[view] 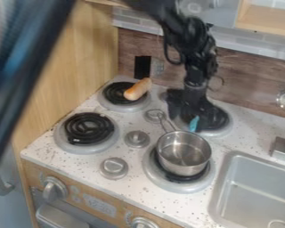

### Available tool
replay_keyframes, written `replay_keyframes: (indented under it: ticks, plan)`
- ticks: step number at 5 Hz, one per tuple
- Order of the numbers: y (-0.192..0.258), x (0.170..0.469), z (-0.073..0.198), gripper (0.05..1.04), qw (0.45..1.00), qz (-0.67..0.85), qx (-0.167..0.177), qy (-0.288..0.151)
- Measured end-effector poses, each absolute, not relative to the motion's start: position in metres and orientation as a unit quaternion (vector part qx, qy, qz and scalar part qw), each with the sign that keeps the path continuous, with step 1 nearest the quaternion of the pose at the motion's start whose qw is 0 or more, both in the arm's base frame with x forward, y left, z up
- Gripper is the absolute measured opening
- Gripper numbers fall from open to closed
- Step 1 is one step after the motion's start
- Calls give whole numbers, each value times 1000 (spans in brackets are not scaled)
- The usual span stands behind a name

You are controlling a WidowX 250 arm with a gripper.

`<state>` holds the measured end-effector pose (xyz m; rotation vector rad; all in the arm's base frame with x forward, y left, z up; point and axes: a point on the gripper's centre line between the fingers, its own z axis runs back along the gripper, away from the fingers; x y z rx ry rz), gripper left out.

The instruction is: Moved the blue spoon to the top right burner

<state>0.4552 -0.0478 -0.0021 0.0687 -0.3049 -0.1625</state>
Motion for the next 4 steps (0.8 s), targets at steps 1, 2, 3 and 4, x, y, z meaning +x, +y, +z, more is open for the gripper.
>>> replay_keyframes:
  ticks: [1, 2, 3, 4]
  plan:
    - [-46, 431, 12, 999, 980, -86, 30, -179]
    - [-46, 416, 16, 999, 983, -86, 21, -162]
    - [-44, 394, 20, 999, 989, -83, 19, -120]
    - [-41, 386, 21, 999, 993, -75, 16, -94]
